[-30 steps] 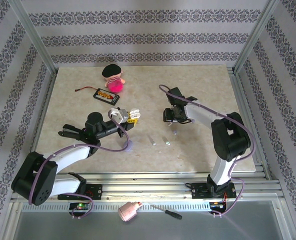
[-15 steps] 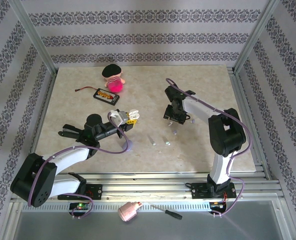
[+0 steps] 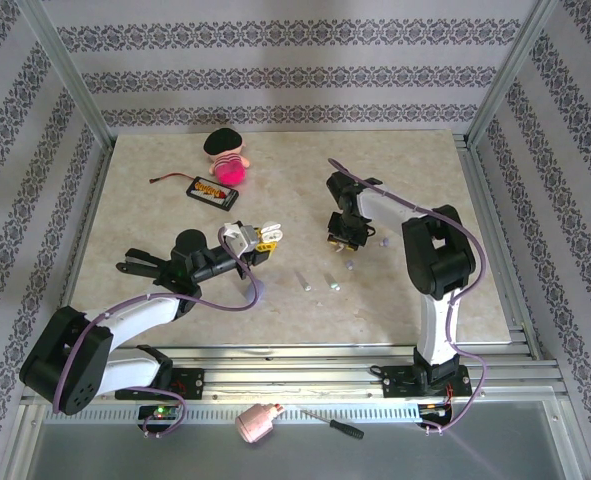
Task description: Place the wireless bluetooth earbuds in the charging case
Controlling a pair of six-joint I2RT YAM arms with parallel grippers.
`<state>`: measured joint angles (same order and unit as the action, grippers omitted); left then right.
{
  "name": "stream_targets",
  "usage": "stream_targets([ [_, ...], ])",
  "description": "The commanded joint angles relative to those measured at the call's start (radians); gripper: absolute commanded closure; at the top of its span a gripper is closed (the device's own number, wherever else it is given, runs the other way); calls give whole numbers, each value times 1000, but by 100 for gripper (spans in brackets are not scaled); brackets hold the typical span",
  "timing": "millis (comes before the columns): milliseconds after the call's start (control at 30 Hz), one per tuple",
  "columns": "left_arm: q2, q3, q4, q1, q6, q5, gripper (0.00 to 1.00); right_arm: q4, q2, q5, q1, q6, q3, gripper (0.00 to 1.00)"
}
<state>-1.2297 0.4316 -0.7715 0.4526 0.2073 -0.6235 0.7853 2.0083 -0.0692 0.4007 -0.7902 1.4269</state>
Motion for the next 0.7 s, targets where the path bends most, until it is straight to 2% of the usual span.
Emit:
stream_targets([
  [0, -1, 14, -11, 19, 25, -2, 100, 31, 28, -22, -17, -8, 29, 67],
  [433, -10, 17, -14, 21, 40, -2, 100, 26, 49, -4, -23, 16, 29, 76],
  [667, -20, 19, -21, 24, 34, -5, 100, 14, 18, 39, 3, 94, 29, 77],
])
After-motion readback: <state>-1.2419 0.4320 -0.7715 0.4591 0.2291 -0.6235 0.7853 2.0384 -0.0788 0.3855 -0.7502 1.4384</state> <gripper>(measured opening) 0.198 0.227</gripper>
